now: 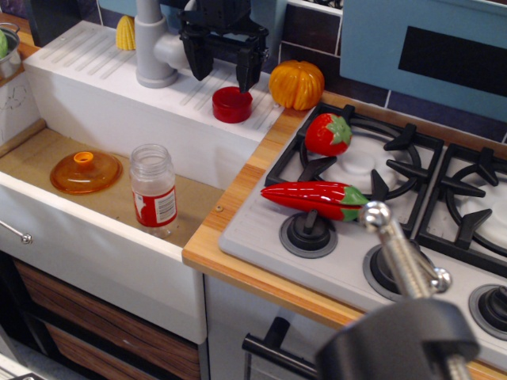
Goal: Put cap on container
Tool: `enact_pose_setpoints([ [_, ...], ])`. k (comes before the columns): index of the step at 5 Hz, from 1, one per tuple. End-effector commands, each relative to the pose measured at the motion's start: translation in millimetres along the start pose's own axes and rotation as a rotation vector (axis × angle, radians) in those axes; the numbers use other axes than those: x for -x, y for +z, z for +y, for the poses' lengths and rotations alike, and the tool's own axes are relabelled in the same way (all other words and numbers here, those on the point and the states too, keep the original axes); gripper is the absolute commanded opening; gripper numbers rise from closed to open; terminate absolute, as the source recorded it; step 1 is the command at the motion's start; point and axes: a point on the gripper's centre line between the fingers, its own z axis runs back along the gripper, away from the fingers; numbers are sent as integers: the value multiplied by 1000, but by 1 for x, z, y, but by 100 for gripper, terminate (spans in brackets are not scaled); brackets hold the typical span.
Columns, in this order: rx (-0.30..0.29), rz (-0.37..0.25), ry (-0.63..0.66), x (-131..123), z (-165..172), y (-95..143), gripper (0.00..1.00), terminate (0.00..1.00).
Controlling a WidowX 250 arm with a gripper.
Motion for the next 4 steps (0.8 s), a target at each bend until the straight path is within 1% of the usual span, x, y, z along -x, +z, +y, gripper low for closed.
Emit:
enact_pose_setpoints([
  [1, 0, 0, 0, 0, 0, 0, 100, 0],
  [2, 2, -9, 20, -14, -5, -3, 100, 0],
  [3, -6, -41, 17, -17, -2, -13, 100, 0],
  [4, -5, -56, 23, -22, -1, -16, 100, 0],
])
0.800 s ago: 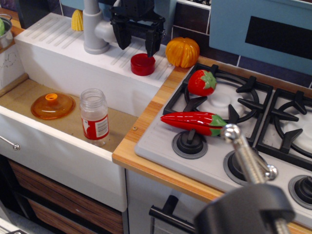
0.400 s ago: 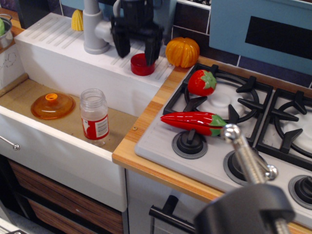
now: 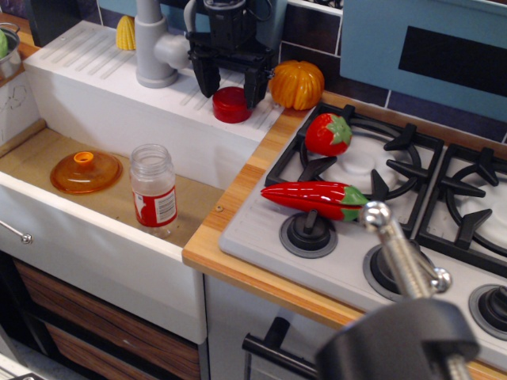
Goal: Put cap on container
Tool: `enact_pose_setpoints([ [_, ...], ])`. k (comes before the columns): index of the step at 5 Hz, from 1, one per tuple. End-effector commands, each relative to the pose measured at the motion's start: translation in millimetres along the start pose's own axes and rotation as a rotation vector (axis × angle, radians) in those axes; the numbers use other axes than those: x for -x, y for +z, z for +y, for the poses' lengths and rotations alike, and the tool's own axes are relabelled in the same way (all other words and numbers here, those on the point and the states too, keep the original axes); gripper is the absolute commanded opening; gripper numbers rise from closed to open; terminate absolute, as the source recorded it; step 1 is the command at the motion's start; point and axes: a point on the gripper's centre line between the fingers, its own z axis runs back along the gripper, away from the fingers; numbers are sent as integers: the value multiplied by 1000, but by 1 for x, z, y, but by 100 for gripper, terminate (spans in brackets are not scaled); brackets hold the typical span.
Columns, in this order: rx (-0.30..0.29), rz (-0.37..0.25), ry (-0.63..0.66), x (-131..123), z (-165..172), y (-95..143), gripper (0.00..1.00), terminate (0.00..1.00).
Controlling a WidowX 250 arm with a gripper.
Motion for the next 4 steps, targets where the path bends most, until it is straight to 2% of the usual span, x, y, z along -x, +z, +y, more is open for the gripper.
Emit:
enact_pose_setpoints([
  [1, -23, -81, 7, -10, -2, 5, 100, 0],
  [2, -26, -105, 12, -9, -3, -6, 100, 0],
  [3, -27, -87, 15, -6, -5, 3, 0, 0],
  [4, -18, -43, -2, 7, 0, 22, 0, 0],
])
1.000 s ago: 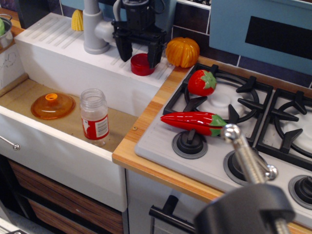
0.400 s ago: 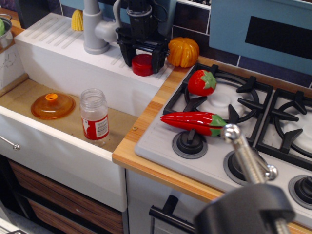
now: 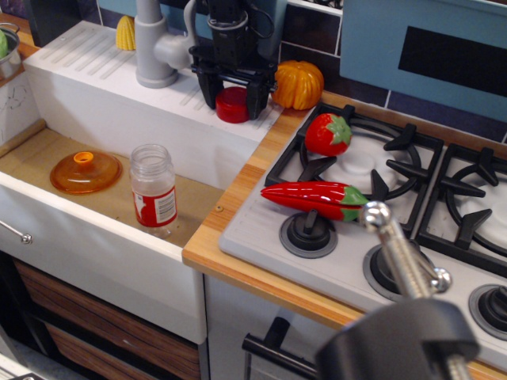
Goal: Put cap on container
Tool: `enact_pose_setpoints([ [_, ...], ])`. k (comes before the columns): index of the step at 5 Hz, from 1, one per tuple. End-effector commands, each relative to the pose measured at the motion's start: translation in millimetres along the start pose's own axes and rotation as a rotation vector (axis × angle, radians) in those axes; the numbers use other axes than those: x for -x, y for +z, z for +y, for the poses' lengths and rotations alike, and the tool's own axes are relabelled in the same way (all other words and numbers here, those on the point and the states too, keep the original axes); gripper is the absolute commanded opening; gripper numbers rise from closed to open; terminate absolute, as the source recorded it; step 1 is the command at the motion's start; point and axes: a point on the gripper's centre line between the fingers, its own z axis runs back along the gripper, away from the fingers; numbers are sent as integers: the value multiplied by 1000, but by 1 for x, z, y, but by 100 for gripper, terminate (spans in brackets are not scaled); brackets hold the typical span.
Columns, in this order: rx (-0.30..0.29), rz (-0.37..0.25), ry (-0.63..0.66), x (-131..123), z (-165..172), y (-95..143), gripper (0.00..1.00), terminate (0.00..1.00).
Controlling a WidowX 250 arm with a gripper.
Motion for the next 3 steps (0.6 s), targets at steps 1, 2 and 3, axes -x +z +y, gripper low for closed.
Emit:
enact_pose_setpoints([
  [1, 1, 17, -41, 19, 7, 56, 0, 0],
  [2, -18, 42, -58, 32, 10, 65, 0, 0],
  [3, -21, 47, -101, 43, 24, 66, 0, 0],
])
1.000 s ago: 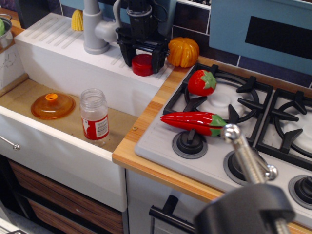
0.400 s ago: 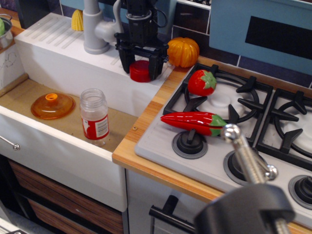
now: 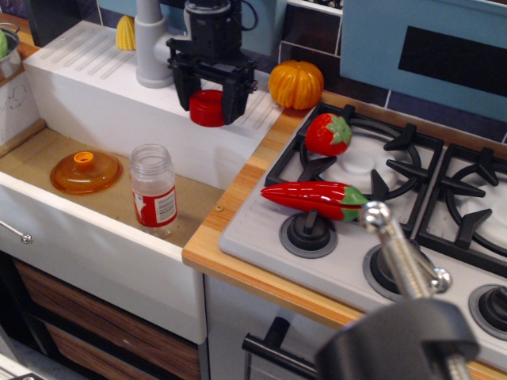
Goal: Put cap on container
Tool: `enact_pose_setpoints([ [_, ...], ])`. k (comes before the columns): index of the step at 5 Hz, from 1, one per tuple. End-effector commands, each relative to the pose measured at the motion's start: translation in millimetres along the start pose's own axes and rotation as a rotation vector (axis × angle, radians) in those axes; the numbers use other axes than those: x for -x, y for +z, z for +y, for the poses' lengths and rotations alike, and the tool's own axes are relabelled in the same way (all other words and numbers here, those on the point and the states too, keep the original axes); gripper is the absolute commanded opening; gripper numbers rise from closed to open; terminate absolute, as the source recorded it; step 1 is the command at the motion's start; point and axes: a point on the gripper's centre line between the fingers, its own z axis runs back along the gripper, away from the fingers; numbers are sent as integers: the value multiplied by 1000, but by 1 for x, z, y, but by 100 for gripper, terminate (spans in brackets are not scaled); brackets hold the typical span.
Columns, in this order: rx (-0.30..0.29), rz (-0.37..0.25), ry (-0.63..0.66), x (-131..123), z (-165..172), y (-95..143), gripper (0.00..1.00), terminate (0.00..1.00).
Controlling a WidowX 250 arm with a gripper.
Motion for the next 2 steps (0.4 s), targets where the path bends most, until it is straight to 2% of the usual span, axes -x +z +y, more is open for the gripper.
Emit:
enact_pose_setpoints([
  [1, -56, -55, -64, 10, 29, 32, 0, 0],
  [2, -67, -38, -87, 21, 38, 31, 0, 0],
])
